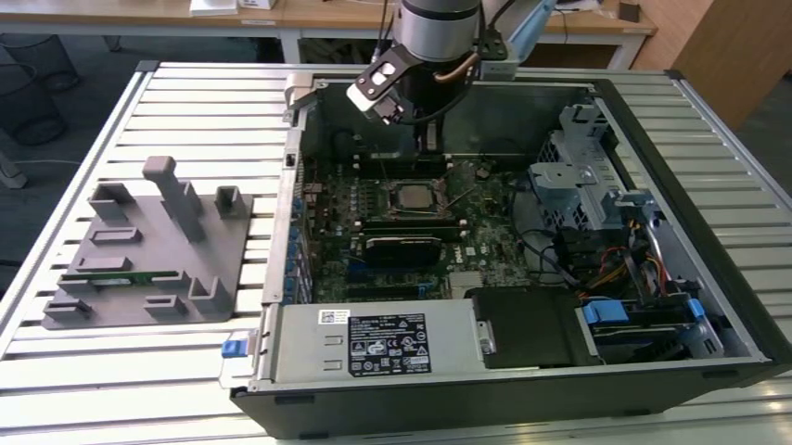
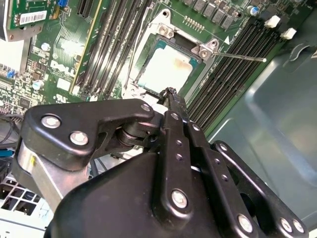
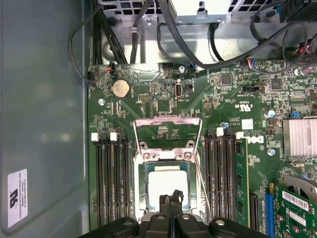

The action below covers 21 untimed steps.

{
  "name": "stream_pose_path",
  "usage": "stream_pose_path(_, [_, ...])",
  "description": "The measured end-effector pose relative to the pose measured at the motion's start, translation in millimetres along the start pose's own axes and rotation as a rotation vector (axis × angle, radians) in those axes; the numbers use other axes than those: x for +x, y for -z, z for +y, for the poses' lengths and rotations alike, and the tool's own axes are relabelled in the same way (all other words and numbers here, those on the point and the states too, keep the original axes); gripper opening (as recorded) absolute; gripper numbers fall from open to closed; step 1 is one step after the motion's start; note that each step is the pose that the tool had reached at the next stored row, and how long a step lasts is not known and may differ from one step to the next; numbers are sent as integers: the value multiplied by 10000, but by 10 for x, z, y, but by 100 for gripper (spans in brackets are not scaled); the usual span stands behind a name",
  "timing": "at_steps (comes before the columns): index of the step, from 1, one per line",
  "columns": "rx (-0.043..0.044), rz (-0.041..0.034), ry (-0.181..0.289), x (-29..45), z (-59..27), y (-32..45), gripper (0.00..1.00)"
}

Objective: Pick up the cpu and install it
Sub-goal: 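Close the cpu cover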

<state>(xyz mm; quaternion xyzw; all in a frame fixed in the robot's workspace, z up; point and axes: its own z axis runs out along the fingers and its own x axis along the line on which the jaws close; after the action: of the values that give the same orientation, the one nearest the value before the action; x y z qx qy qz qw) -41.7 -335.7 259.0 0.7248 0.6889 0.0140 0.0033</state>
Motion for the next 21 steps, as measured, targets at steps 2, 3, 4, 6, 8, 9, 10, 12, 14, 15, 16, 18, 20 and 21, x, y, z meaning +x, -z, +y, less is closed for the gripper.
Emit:
stream_pose_path(2, [0,0,-1,0,2,0,11])
stream_pose_path(3, [0,0,-2,0,2,0,11])
stream_pose_path(4, [0,-1,-2,0,3,0,11])
stream_pose_path(6, [-1,0,0,-1,4,0,11])
stream_pose_path(8, [0,0,0,-13,5,0,11])
stream_pose_path(9, [0,0,-1,-21,5,0,11])
stream_pose_path(10, [0,-1,0,-28,5,1,11])
stream_pose_path(12, [0,-1,0,-43,6,1,11])
stream_pose_path(14, [0,0,0,-53,8,1,11])
stream_pose_path(15, [0,1,0,-53,14,0,11])
stream_pose_path(16, [0,0,-1,-53,25,0,11])
stream_pose_path(18, [4,-1,-2,-52,50,0,11])
stream_pose_path(20, [9,-1,-1,-51,80,-1,11])
stream_pose_path(21, [12,-1,-1,-50,97,-1,11])
